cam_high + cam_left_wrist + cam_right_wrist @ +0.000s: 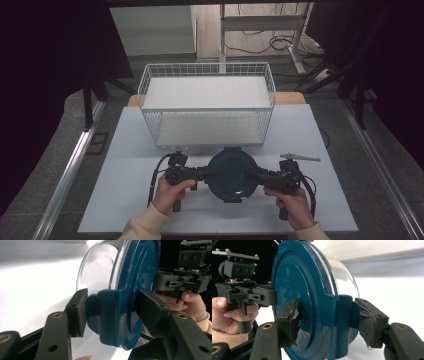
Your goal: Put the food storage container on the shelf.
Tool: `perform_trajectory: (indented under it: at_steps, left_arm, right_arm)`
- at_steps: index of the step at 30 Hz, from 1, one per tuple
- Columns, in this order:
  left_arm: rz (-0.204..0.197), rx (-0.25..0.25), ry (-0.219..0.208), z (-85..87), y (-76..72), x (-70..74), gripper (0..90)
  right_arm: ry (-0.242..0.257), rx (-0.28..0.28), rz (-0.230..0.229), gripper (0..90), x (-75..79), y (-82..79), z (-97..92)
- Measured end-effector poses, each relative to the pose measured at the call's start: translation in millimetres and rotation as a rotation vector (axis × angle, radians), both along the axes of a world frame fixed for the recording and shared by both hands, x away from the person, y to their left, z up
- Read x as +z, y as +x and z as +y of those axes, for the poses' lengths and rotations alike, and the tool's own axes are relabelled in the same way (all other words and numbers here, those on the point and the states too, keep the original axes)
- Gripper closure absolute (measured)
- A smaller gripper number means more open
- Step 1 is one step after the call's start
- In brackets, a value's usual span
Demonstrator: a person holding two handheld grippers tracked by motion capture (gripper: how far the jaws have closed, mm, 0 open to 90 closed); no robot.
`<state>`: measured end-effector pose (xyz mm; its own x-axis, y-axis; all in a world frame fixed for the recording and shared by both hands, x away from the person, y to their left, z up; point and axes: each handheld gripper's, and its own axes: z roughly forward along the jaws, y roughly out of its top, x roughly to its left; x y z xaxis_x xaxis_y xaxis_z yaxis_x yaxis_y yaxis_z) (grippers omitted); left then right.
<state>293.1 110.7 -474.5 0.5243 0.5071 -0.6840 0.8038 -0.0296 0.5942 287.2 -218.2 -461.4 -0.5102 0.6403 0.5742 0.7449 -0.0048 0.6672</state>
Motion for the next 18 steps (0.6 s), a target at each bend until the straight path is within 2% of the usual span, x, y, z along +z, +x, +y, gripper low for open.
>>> perform_trajectory:
  at_steps: [6,16,18]
  left_arm:
    - [-0.032,0.010,0.002,2.4,-3.5,10.3,43.7]
    - [-0.058,0.011,0.002,6.5,-4.5,20.3,43.7]
    - [-0.066,0.021,-0.004,9.2,-3.8,24.9,43.6]
  right_arm:
    - [0.001,0.011,-0.038,39.5,10.0,-1.5,2.8]
    - [-0.005,0.019,-0.070,39.5,20.5,-1.9,6.2]
    - [-0.011,0.027,-0.081,39.6,26.5,0.4,9.1]
